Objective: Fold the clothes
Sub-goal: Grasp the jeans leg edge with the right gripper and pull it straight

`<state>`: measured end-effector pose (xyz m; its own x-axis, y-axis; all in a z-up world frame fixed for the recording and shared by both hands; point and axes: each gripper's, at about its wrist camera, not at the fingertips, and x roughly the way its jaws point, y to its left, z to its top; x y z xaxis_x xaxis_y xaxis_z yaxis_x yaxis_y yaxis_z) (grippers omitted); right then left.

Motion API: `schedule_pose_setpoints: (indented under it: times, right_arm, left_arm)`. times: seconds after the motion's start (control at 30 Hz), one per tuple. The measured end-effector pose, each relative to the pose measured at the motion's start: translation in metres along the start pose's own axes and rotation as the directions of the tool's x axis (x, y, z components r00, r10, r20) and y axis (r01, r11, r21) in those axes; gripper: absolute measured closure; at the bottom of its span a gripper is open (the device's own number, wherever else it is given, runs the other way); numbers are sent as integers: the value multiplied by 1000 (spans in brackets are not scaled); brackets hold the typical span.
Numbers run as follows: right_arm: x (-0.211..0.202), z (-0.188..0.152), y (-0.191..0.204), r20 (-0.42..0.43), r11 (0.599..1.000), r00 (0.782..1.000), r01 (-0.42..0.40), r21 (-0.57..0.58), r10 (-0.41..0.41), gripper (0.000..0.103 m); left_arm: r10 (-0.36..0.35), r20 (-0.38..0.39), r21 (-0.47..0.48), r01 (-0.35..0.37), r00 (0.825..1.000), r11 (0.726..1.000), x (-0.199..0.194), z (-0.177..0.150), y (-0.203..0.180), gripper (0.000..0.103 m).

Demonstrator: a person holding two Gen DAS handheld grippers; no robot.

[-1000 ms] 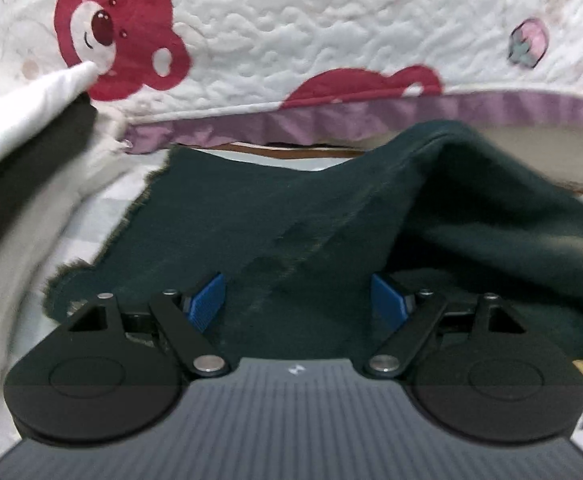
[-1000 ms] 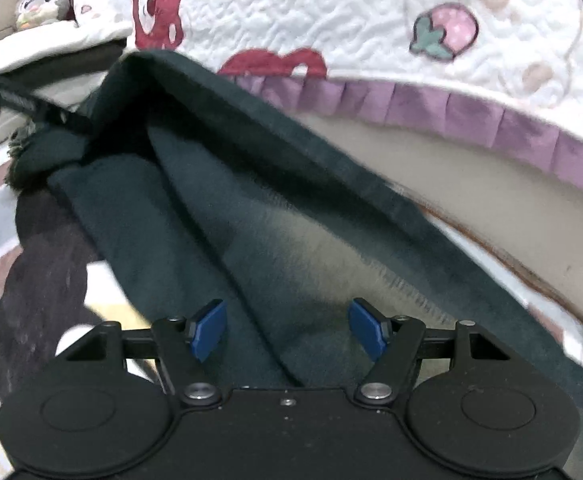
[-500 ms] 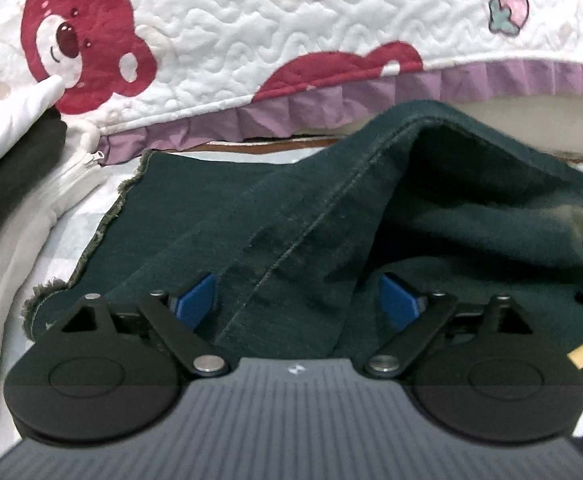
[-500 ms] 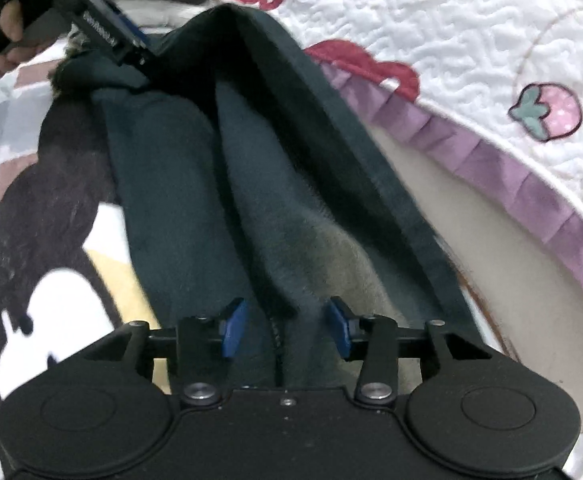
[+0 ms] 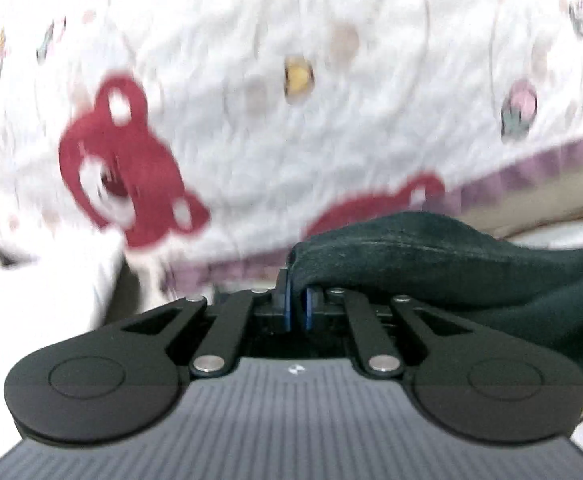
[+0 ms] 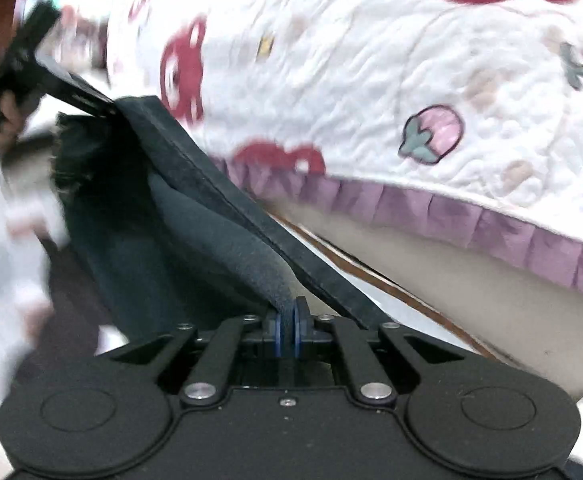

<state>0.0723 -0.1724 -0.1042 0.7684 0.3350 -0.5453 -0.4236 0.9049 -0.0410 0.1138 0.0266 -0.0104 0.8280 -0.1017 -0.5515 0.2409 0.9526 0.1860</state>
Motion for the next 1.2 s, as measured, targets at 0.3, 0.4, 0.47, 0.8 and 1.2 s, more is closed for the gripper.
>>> schedule_pose_setpoints:
  times: [0.3, 0.4, 0.47, 0.8, 1.2]
  right_arm:
    - [63, -28, -20, -248, 997, 969, 30, 68, -12, 92]
    - [76, -34, -24, -286, 994, 958, 45, 101, -14, 92]
    - [80, -35, -27, -301, 995, 954, 33, 89, -5, 92]
    - [76, -56, -25, -292, 994, 956, 37, 98, -7, 91]
    - [59, -74, 11, -295, 984, 943, 116, -135, -152, 58]
  left_arm:
    - [108, -188, -8, -111, 976, 994, 124, -11, 17, 26]
    - [56, -191, -54, -67, 980, 996, 126, -18, 31, 25]
    - [92, -187, 45, -85, 978, 995, 129, -11, 37, 25]
    - [34, -145, -198, -62, 989, 978, 83, 2, 77, 25]
    - [-189, -196, -732, -16, 962, 681, 65, -149, 62, 24]
